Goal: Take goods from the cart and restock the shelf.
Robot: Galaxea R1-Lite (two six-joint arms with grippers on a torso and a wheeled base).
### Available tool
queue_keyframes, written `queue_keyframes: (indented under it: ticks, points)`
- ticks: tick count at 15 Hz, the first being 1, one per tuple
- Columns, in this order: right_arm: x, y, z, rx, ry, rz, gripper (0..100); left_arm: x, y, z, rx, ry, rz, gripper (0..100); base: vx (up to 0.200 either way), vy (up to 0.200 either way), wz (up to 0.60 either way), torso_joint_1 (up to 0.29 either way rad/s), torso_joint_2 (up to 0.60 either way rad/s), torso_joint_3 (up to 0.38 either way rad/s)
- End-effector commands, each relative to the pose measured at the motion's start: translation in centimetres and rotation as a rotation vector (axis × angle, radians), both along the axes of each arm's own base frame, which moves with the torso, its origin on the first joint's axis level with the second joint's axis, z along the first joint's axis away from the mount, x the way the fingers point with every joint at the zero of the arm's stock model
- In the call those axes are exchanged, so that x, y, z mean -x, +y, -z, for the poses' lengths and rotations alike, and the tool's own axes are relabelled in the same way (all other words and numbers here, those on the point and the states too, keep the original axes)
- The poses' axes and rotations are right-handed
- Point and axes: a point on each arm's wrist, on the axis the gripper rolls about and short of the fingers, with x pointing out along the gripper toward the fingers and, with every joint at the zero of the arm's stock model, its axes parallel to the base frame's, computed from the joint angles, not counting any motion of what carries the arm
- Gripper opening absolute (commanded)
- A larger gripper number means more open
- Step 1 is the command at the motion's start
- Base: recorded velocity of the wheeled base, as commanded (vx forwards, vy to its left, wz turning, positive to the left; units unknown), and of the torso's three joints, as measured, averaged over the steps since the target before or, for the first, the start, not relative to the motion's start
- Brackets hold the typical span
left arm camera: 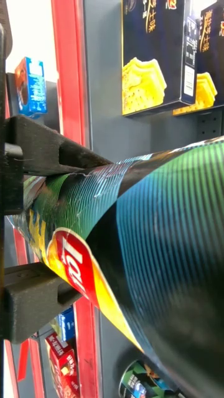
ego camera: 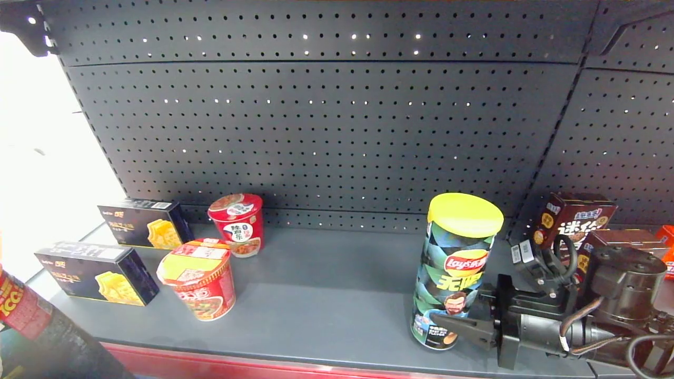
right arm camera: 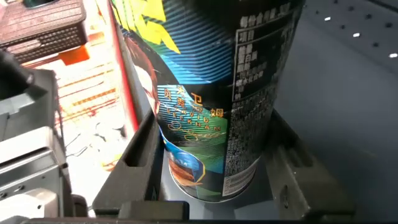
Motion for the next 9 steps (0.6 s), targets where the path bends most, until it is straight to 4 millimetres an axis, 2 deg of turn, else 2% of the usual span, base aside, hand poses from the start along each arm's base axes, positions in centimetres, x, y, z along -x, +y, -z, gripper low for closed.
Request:
queue_keyframes:
  ticks: [1,9]
  points:
    - [0.1,0.5,0.1,0.002,0.004,-0.02,0,0.0,0.0,0.0,0.0,0.003,0.001,0,0.0,0.0,0.0,0.0,0.0,0.0]
    - [-1.4,1.5,2.0,0.015,0.023,-0.026,0,-0.1,0.0,0.4,-0.002,0.018,-0.001,0,0.0,0.0,0.0,0.0,0.0,0.0]
